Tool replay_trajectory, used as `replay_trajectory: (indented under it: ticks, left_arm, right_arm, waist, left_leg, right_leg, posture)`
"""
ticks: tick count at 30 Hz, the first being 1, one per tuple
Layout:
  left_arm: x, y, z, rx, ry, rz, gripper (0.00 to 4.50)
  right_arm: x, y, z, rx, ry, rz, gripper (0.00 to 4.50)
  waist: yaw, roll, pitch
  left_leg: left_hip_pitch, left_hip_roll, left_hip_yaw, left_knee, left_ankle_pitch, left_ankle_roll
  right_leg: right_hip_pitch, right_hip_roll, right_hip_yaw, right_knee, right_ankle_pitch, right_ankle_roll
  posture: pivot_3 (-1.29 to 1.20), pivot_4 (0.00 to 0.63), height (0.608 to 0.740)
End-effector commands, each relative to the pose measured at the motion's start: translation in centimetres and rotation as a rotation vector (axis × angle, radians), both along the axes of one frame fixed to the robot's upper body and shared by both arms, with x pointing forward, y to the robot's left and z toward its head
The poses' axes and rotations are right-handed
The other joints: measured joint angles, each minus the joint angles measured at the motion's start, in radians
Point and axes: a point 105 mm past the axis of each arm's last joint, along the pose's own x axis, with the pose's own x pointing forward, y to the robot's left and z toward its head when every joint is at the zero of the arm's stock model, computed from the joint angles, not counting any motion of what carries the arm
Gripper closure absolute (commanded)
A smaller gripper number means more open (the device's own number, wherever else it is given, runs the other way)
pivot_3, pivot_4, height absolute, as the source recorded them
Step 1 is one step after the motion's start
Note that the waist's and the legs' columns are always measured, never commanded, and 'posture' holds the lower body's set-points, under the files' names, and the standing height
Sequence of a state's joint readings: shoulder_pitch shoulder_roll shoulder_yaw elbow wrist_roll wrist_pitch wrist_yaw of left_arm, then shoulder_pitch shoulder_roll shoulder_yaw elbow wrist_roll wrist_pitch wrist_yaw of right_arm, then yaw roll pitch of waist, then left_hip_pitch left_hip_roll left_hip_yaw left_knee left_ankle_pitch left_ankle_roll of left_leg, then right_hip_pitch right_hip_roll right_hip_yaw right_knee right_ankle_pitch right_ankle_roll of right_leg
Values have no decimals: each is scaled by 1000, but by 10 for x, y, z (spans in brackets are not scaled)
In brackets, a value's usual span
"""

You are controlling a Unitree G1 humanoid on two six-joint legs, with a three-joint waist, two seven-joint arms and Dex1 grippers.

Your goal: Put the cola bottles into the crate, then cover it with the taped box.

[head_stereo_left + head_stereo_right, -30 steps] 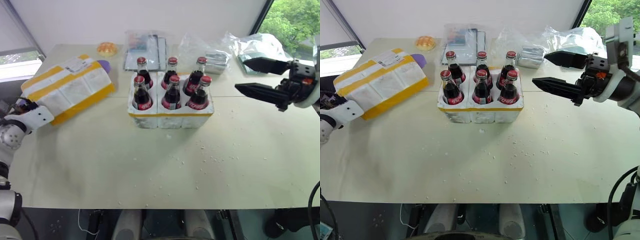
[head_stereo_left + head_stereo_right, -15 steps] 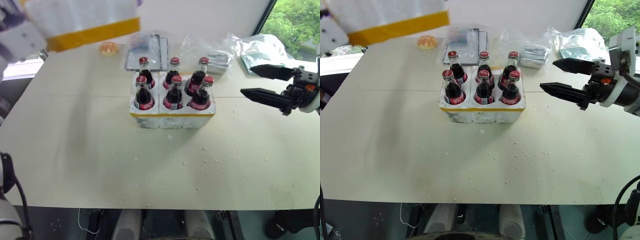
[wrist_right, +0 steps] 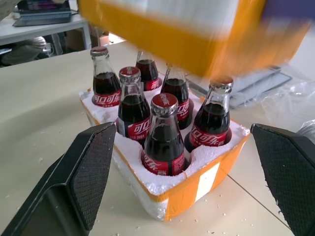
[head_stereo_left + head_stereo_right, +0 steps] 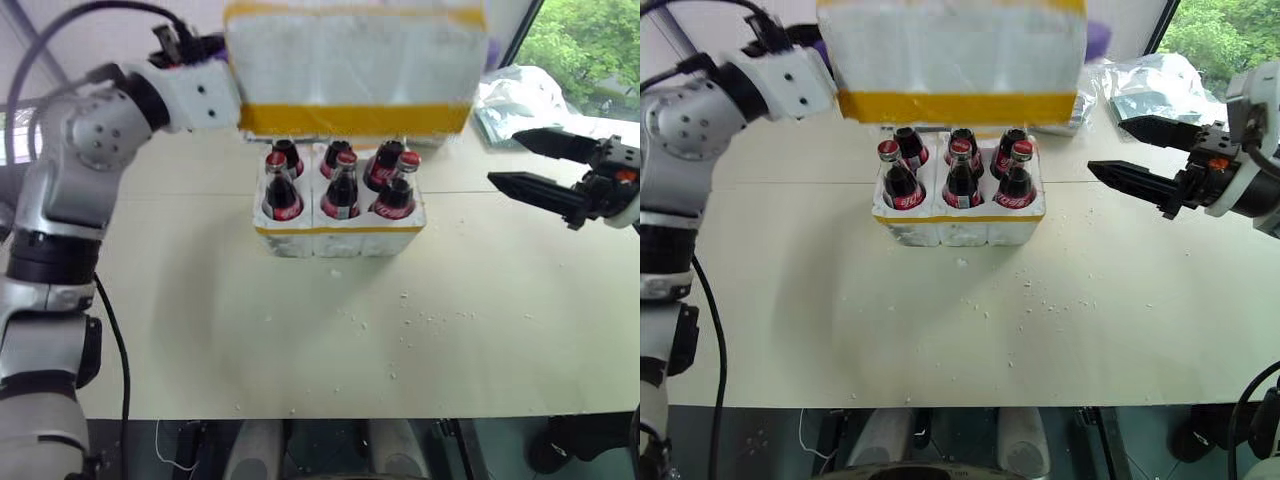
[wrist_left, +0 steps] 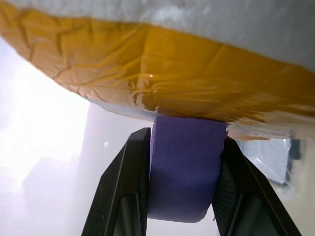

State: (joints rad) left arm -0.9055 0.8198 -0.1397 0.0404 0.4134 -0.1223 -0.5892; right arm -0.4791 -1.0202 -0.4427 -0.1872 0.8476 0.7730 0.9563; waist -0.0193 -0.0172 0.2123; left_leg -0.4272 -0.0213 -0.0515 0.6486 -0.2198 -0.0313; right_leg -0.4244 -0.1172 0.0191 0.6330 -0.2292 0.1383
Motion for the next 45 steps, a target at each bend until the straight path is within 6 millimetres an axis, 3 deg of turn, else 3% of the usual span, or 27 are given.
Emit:
replay_trajectory:
  ticks: [1,12,21,24,28,34,37,41,43,45]
  left_arm:
    - [-11,-5,-3,106,-58,49,2879]
    - [-27,-11,-3,282,-157,81,2879]
    - [-24,18,-19,293,-136,124,2879]
    - [-25,18,-26,286,-117,114,2045]
    - [-31,18,-39,310,-78,94,79]
    - [-43,37,-50,304,5,87,79]
    - [-47,55,-52,163,120,98,79]
    - [-67,72,-61,-229,490,-40,79]
    - [-79,81,-66,-499,771,-93,79]
    - [-91,90,-52,-814,1002,-213,79]
  right_arm:
    - [-6,7,18,5,-73,7,0]
    - [1,8,17,27,-68,-9,0]
    - [5,2,10,39,-58,0,0]
    - [6,-2,8,36,-56,0,0]
    - [6,-9,5,23,-50,-7,0]
    - [7,-19,1,4,-44,-20,0]
    - [8,-22,-2,-8,-36,-22,0]
    - [7,-28,-8,-35,-16,-13,0]
    - [7,-32,-12,-50,-5,-16,0]
    - [8,-37,-17,-62,11,-17,0]
  waist:
    - [3,0,0]
    - [7,0,0]
    - [2,0,0]
    - [4,0,0]
    - [5,0,0]
    - [1,0,0]
    - [1,0,0]
    - [1,0,0]
    - [0,0,0]
    - [0,0,0]
  left_leg:
    - [0,0,0,0,0,0]
    - [0,0,-1,0,0,0]
    - [0,0,-1,0,0,0]
    - [0,0,-1,1,0,0]
    - [0,0,-1,0,0,0]
    - [0,0,-1,0,0,0]
    - [1,0,-1,0,0,0]
    - [1,1,-1,0,0,0]
    - [1,1,-1,0,0,0]
    - [1,1,-1,0,0,0]
  right_leg:
    - [0,0,0,0,0,0]
    - [1,0,0,-1,0,0]
    - [1,0,0,-1,0,0]
    - [1,0,0,-1,0,0]
    - [1,0,0,-1,0,0]
    - [1,0,0,-1,0,0]
    - [1,0,0,-1,0,0]
    - [1,0,0,-1,0,0]
    - [1,0,0,-1,0,0]
    - [1,0,0,-1,0,0]
  posture:
    - [0,150,737]
    - [0,150,737]
    - [0,150,737]
    - [0,150,737]
    - [0,150,737]
    - [0,150,737]
    - [0,150,737]
    - [0,150,737]
    - [0,150,737]
    - [0,150,737]
